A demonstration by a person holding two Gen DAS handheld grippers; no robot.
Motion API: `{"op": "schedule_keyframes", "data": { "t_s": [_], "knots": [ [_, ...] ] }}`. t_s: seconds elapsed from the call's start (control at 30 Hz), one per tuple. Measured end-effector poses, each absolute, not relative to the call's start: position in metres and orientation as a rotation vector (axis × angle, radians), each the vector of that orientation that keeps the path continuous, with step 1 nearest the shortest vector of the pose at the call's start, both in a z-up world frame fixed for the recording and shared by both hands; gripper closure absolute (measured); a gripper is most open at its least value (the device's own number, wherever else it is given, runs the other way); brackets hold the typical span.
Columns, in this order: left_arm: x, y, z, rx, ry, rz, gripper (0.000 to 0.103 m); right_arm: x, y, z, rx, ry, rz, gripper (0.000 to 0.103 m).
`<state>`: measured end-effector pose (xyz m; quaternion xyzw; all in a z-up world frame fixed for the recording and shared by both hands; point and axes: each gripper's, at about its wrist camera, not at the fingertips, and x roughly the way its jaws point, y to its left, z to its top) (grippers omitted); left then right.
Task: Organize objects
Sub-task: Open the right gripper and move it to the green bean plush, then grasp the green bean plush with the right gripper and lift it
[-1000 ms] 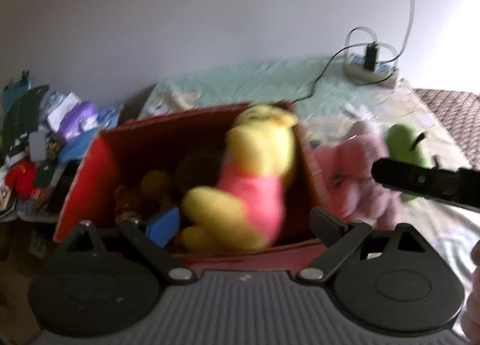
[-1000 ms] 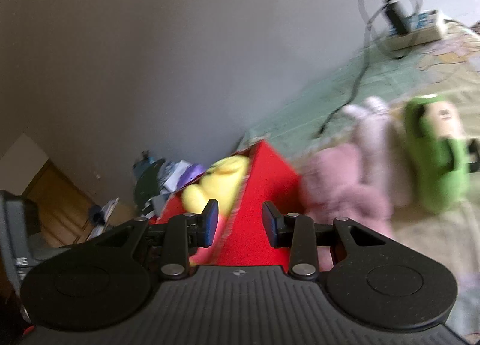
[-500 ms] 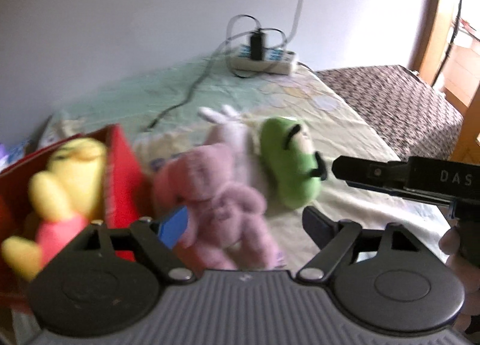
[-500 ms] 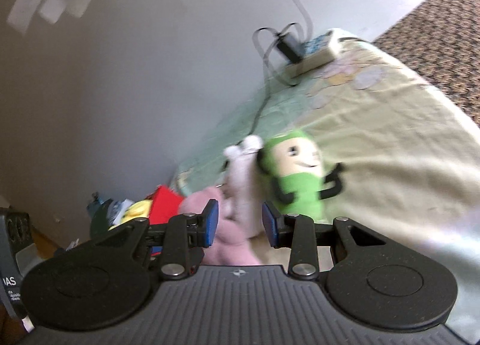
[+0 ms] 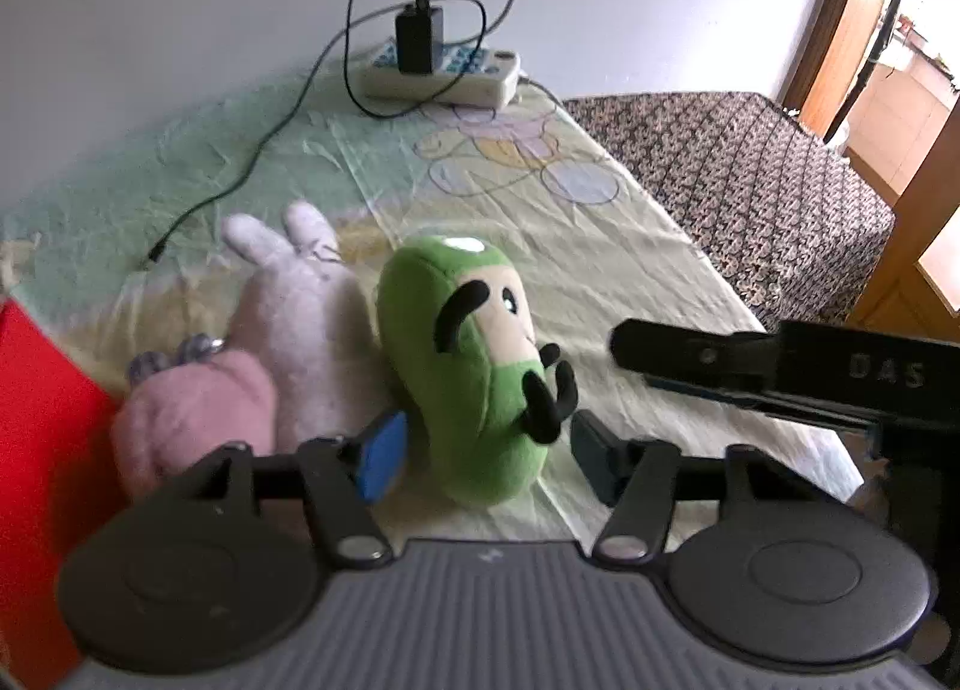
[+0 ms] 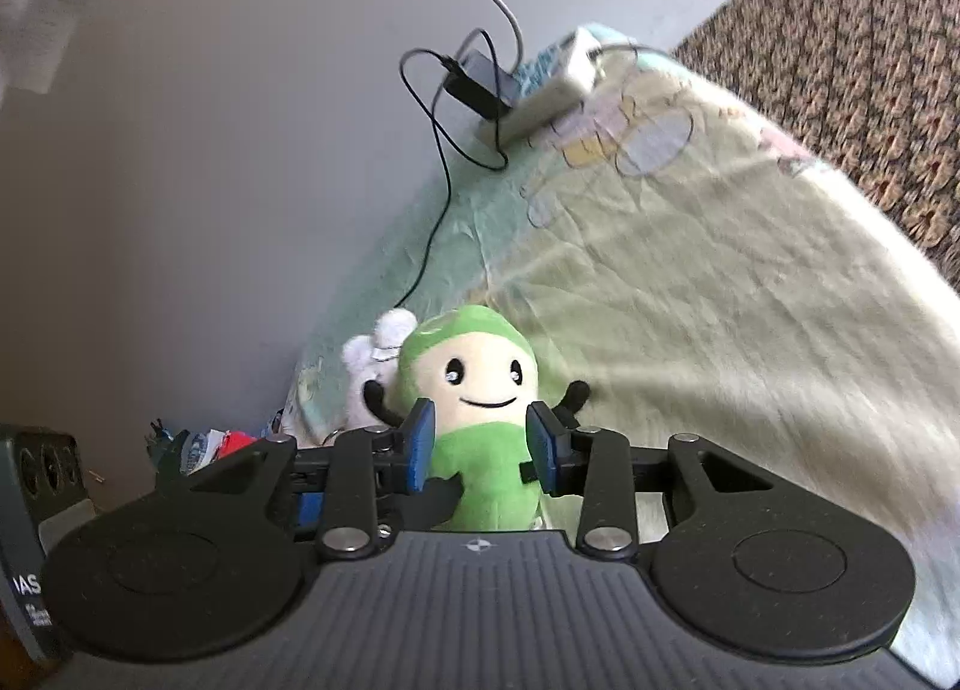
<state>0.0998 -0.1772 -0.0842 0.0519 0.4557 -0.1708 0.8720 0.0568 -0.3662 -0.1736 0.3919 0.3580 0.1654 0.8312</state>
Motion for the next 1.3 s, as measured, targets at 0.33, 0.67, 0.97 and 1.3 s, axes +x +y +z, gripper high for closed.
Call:
{"op": "schedule_keyframes", "data": {
  "t_s": [0.33, 0.67, 0.97, 1.3],
  "knots": [
    [0.133, -0.175, -0.109, 0.063, 1.038, -0.381, 0.047, 0.098, -0.355, -0.203, 0.872, 0.83, 0.452, 0.061],
    [0.145, -0.172, -0.117, 0.061, 1.045, -0.388, 0.048, 0.109, -0.353, -0.217, 0.956, 0.861, 0.535, 0.054],
    [0.133, -0.172, -0.108, 0.058, 1.051, -0.415, 0.048, 0.088, -0.356, -0.196, 0.904, 0.862, 0.552, 0.056],
    [0.087, -0.17, -0.086, 0.08, 1.005, -0.47, 0.048, 0.04, -0.35, -0.173, 0.839, 0.823, 0.553, 0.056]
  ]
}}
